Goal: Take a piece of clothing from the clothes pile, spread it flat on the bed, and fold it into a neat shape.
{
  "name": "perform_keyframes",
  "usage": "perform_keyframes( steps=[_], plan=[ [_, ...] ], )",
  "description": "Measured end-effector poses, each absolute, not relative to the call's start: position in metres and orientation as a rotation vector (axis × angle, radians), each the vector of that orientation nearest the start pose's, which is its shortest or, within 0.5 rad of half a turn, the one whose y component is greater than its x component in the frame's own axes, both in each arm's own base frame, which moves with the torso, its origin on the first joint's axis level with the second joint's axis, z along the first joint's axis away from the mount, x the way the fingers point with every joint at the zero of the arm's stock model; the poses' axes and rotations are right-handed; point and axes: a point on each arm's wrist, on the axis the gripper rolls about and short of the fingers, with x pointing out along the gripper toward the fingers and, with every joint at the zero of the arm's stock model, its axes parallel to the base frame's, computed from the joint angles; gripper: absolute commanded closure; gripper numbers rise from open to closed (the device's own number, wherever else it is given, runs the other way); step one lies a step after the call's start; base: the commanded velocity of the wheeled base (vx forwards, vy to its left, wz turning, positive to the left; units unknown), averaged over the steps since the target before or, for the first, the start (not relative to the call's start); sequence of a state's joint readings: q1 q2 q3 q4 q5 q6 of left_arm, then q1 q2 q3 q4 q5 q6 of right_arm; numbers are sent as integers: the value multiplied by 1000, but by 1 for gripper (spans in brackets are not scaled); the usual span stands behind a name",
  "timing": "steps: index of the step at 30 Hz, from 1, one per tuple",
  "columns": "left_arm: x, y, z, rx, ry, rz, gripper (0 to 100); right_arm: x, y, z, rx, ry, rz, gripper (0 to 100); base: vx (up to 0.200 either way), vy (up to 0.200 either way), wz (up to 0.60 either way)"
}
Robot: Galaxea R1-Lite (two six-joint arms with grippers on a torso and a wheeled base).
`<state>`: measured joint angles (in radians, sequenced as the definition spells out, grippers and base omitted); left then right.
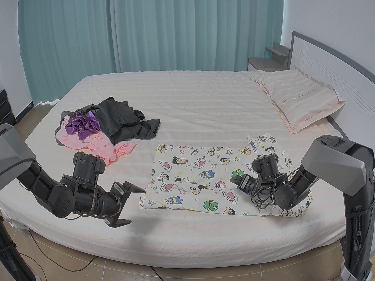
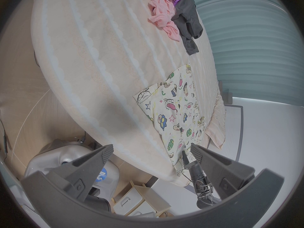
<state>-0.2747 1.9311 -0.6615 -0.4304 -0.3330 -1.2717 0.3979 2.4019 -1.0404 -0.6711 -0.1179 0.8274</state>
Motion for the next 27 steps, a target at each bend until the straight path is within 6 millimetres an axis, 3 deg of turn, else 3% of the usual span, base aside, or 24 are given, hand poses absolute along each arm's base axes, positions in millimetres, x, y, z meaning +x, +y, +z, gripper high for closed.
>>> perform_keyframes(
  steps=[11,18,27],
  plan=[
    [284,-88,61,-1177,1094,49,0,350,149,8,653,795,87,0,0,0,0],
    [284,-88,61,-1176,1094,48,0,333,120,24,699,722,70,0,0,0,0],
    [284,-89,61,-1173,1096,46,0,329,83,7,725,727,-41,0,0,0,0]
  ],
)
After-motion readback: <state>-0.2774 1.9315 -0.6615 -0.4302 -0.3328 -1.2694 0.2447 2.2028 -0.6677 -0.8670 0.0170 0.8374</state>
